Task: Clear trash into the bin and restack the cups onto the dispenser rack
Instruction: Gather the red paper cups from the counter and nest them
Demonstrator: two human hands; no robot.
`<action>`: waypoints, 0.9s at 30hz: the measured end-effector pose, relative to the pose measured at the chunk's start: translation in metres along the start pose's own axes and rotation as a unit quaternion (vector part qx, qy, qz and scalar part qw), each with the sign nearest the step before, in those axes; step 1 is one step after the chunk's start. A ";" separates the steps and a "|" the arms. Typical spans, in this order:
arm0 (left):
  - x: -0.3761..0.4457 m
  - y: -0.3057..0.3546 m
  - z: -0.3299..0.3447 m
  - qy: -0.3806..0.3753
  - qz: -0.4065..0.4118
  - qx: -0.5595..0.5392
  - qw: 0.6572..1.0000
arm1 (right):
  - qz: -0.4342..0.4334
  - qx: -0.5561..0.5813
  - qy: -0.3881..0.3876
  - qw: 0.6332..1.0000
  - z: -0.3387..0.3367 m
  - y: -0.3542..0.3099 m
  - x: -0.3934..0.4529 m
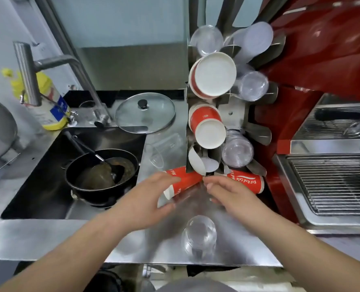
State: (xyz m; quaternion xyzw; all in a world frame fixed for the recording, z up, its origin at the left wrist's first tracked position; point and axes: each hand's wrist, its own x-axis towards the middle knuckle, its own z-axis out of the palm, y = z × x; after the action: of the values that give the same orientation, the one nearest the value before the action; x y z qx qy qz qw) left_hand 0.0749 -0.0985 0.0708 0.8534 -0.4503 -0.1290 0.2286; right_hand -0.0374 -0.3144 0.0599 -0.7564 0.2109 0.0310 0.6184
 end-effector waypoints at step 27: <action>0.079 -0.029 0.023 -0.213 -0.074 0.126 0.966 | 0.101 -0.040 0.122 0.987 0.044 0.055 0.056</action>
State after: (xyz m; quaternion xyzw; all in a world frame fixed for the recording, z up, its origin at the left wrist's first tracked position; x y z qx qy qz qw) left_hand 0.1298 -0.1558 0.0347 0.8591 -0.4370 -0.2662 0.0081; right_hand 0.0028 -0.2960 -0.0187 -0.7535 0.3585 0.0087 0.5511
